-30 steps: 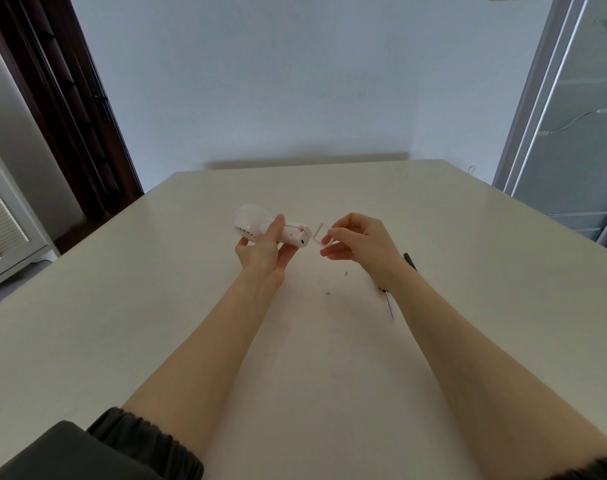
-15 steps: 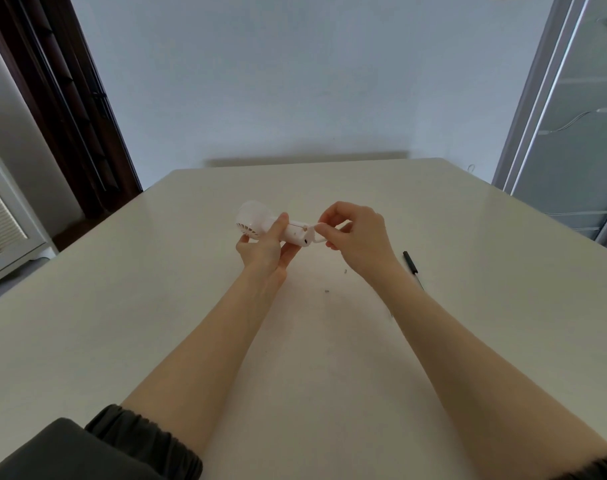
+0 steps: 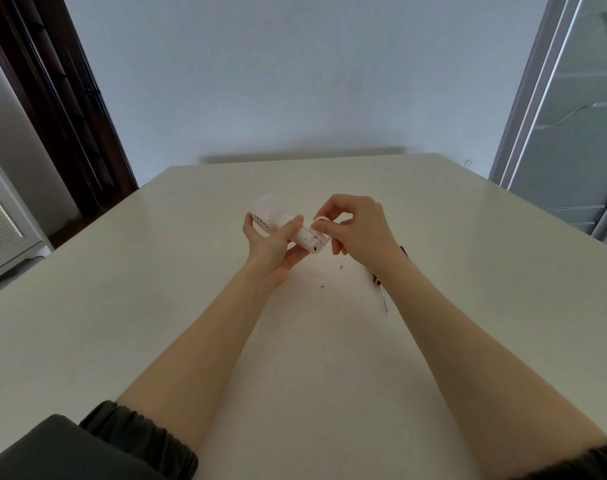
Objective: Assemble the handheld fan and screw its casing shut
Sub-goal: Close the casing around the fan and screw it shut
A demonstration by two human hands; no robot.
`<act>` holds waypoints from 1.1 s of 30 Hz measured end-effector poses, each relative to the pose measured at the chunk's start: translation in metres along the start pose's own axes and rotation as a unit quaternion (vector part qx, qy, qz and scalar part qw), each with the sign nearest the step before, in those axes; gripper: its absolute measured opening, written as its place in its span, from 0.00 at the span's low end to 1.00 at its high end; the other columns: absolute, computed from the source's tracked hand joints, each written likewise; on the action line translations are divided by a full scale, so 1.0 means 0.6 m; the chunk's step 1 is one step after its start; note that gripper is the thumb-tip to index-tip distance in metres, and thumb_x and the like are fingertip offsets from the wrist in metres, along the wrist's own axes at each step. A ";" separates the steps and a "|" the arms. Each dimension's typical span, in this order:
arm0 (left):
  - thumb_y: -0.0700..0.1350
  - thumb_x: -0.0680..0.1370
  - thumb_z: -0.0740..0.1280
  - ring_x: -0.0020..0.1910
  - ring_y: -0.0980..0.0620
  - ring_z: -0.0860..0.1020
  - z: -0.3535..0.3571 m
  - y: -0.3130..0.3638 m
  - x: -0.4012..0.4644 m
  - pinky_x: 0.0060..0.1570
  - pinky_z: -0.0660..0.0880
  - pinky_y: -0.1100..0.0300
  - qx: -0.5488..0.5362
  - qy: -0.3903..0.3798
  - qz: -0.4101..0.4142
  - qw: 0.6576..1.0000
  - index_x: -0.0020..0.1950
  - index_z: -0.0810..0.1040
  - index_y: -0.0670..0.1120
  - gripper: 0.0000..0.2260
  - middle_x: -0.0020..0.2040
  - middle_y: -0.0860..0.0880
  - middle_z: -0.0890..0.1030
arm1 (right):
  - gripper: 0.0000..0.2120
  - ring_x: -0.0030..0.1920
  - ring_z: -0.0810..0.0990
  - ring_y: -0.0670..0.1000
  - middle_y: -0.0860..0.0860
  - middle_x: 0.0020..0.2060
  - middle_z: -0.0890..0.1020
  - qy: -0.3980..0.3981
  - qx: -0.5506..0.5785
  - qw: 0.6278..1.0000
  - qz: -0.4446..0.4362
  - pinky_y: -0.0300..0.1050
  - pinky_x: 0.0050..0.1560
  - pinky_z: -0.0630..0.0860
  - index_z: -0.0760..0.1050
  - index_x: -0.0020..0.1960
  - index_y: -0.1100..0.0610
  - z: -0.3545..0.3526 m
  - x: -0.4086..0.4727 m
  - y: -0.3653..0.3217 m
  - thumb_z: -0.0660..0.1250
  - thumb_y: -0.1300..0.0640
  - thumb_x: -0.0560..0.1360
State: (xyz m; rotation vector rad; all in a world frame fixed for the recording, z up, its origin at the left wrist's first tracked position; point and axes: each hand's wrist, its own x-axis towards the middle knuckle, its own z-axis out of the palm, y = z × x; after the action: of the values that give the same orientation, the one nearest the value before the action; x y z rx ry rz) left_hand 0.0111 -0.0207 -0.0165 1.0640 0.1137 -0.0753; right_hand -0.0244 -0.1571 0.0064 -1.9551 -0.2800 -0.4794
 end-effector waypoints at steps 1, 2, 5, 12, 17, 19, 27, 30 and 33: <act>0.36 0.74 0.71 0.43 0.49 0.81 -0.001 0.001 0.000 0.39 0.82 0.49 -0.005 0.000 -0.003 1.000 0.76 0.46 0.57 0.43 0.66 0.42 0.71 | 0.03 0.22 0.75 0.49 0.53 0.36 0.80 0.002 0.015 1.000 0.003 0.36 0.25 0.70 0.78 0.39 0.63 0.001 -0.001 0.001 0.69 0.64 0.71; 0.36 0.74 0.71 0.45 0.49 0.80 -0.002 0.001 0.000 0.38 0.82 0.49 -0.015 0.001 -0.007 1.000 0.76 0.46 0.56 0.43 0.66 0.42 0.71 | 0.03 0.22 0.76 0.50 0.54 0.37 0.80 0.005 0.027 1.000 0.003 0.38 0.25 0.72 0.77 0.39 0.64 0.003 -0.002 0.002 0.69 0.65 0.71; 0.36 0.74 0.71 0.46 0.48 0.79 -0.003 0.002 0.000 0.40 0.82 0.49 -0.026 0.008 -0.012 1.000 0.76 0.48 0.55 0.41 0.65 0.43 0.71 | 0.03 0.23 0.77 0.50 0.55 0.37 0.80 0.016 0.046 0.999 -0.002 0.39 0.26 0.74 0.77 0.40 0.65 0.007 -0.004 0.005 0.69 0.66 0.72; 0.37 0.73 0.71 0.48 0.48 0.80 -0.007 0.001 0.005 0.45 0.81 0.46 -0.013 0.006 -0.016 1.000 0.75 0.48 0.55 0.41 0.62 0.43 0.73 | 0.05 0.22 0.76 0.51 0.53 0.30 0.75 0.029 0.009 0.998 -0.047 0.42 0.25 0.73 0.74 0.38 0.65 0.016 -0.004 0.022 0.67 0.66 0.73; 0.36 0.73 0.71 0.48 0.48 0.80 -0.013 0.002 0.010 0.45 0.81 0.46 -0.009 0.007 -0.022 1.000 0.75 0.49 0.55 0.41 0.56 0.45 0.75 | 0.06 0.25 0.75 0.52 0.56 0.28 0.75 0.026 -0.073 0.988 -0.133 0.45 0.29 0.73 0.71 0.39 0.66 0.025 -0.012 0.030 0.64 0.67 0.74; 0.36 0.73 0.72 0.52 0.45 0.80 -0.014 0.002 0.011 0.42 0.81 0.46 -0.019 0.011 -0.035 0.999 0.75 0.51 0.54 0.40 0.56 0.44 0.75 | 0.06 0.26 0.74 0.53 0.56 0.27 0.74 0.039 -0.089 0.983 -0.154 0.48 0.31 0.73 0.71 0.39 0.66 0.028 -0.013 0.034 0.64 0.67 0.75; 0.36 0.71 0.74 0.50 0.41 0.82 -0.018 0.008 0.015 0.31 0.81 0.51 -0.095 0.021 -0.099 0.990 0.68 0.67 0.41 0.28 0.59 0.37 0.77 | 0.05 0.27 0.77 0.52 0.55 0.34 0.78 0.067 -0.068 0.982 -0.160 0.52 0.32 0.76 0.74 0.41 0.64 0.043 -0.013 0.045 0.65 0.65 0.76; 0.36 0.71 0.74 0.51 0.40 0.82 -0.020 0.008 0.018 0.32 0.81 0.51 -0.105 0.017 -0.100 0.989 0.68 0.67 0.41 0.28 0.59 0.36 0.77 | 0.05 0.27 0.78 0.52 0.54 0.36 0.78 0.070 -0.050 0.984 -0.153 0.51 0.32 0.77 0.75 0.42 0.63 0.044 -0.010 0.041 0.65 0.63 0.76; 0.36 0.70 0.75 0.52 0.38 0.82 -0.022 0.008 0.022 0.38 0.82 0.46 -0.127 0.008 -0.098 0.987 0.68 0.66 0.44 0.30 0.60 0.35 0.77 | 0.05 0.27 0.78 0.52 0.55 0.38 0.78 0.082 -0.045 0.983 -0.156 0.51 0.32 0.77 0.76 0.41 0.61 0.044 -0.009 0.038 0.66 0.62 0.76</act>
State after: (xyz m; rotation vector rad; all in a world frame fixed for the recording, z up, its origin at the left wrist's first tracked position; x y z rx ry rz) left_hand 0.0240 -0.0071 -0.0204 0.7964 0.2359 -0.2235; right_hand -0.0147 -0.1426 -0.0240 -1.9531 -0.4675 -0.8662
